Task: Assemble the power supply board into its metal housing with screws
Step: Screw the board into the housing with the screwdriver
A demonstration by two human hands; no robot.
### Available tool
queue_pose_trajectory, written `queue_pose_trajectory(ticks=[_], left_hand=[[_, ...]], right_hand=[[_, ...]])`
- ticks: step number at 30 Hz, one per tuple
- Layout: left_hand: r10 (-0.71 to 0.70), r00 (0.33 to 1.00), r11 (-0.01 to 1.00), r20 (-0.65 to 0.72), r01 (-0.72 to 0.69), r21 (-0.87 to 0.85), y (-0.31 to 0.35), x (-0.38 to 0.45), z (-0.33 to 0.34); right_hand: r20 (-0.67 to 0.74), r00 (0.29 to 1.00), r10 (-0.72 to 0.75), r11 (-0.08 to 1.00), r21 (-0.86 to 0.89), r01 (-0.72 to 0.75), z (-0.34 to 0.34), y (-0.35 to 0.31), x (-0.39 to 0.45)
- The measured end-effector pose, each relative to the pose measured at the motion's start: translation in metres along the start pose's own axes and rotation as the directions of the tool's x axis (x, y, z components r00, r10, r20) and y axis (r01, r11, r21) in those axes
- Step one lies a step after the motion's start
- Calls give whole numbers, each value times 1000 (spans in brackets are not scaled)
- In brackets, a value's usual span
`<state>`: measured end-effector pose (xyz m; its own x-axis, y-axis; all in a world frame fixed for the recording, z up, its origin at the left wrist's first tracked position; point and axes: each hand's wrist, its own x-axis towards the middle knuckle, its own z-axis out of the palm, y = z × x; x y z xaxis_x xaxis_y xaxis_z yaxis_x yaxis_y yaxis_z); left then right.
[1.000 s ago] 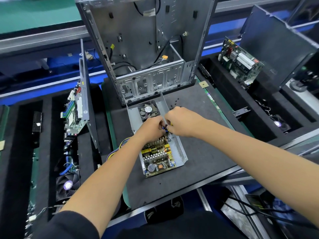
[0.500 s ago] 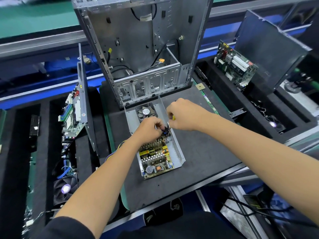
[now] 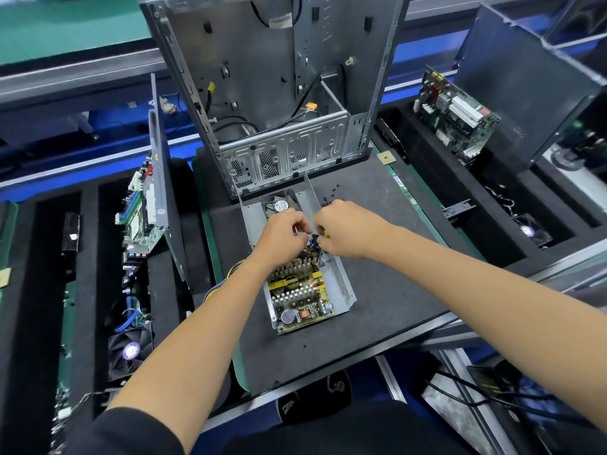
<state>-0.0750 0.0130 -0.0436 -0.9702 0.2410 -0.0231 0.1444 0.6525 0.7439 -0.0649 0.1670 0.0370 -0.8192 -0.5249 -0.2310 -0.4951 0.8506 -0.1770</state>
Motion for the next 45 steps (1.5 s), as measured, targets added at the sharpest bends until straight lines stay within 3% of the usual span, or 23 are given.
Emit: queue_pose_trajectory(ticks=[14, 27, 36, 45], left_hand=[[11, 1000, 1000, 10, -11, 5, 0, -1, -1], [30, 999, 999, 39, -30, 22, 0, 0, 1], [79, 962, 997, 260, -71, -42, 3, -3, -1], [72, 955, 996, 289, -83, 27, 4, -3, 1]], right_hand=[[34, 999, -27, 999, -44, 28, 2, -3, 2], [-22, 1000, 5, 998, -54, -6, -9, -1, -2], [-146, 989, 36, 998, 48, -29, -30, 10, -5], [-204, 977, 63, 990, 139, -35, -43, 14, -9]])
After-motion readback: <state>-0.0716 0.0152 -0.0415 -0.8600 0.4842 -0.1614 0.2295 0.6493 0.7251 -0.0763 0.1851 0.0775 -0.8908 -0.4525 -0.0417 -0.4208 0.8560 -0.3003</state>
